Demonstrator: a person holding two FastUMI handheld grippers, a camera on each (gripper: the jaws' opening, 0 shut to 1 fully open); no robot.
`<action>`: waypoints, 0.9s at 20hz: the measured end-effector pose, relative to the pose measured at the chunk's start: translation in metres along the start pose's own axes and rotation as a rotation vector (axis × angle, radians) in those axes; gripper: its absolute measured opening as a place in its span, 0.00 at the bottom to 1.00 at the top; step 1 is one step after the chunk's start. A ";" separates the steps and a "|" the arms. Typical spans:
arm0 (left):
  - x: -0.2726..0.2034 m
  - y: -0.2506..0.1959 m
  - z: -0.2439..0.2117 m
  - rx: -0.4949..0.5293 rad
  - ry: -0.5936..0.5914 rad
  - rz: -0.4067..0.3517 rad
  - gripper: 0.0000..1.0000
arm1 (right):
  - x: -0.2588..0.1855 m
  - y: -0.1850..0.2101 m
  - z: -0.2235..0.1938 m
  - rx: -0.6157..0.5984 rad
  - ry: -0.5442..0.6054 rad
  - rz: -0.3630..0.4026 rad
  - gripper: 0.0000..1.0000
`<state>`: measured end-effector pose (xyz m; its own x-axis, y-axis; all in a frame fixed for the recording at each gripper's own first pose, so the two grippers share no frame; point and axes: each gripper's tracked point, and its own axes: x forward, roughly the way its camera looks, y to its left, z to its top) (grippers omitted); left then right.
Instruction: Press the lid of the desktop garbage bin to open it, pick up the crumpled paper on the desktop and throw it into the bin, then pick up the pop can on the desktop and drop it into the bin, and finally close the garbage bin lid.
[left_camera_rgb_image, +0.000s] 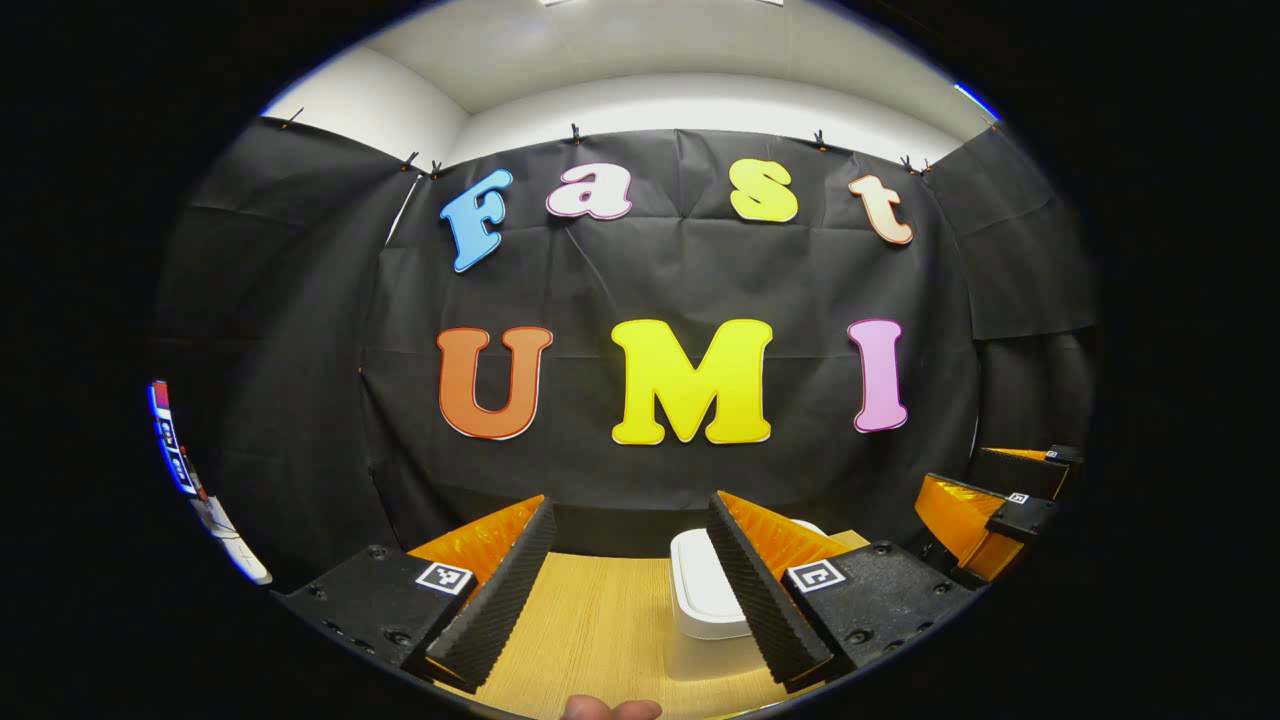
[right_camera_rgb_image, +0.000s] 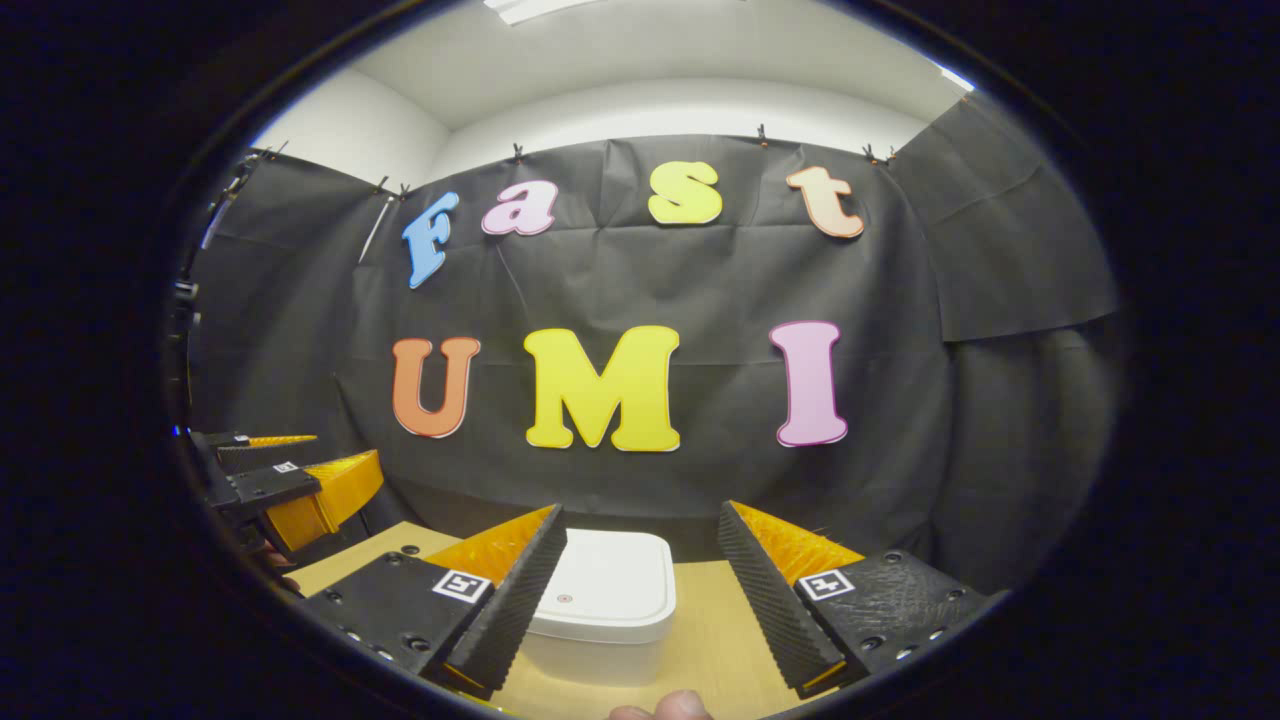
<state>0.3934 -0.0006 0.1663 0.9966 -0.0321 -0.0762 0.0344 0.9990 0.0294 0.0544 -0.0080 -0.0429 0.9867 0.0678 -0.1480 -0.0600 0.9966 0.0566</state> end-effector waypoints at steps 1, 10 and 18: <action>0.000 0.001 0.000 0.000 0.000 0.000 0.98 | 0.000 0.002 0.001 -0.002 0.000 0.004 0.95; 0.003 0.004 -0.003 -0.003 0.002 0.013 0.98 | 0.004 0.003 0.001 -0.004 0.003 0.019 0.95; 0.008 -0.002 -0.004 -0.002 0.005 0.004 0.98 | 0.010 -0.005 0.000 0.006 0.005 -0.007 0.95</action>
<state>0.4012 -0.0023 0.1616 0.9963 -0.0279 -0.0808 0.0303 0.9992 0.0276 0.0645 -0.0121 -0.0445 0.9862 0.0613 -0.1538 -0.0523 0.9967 0.0617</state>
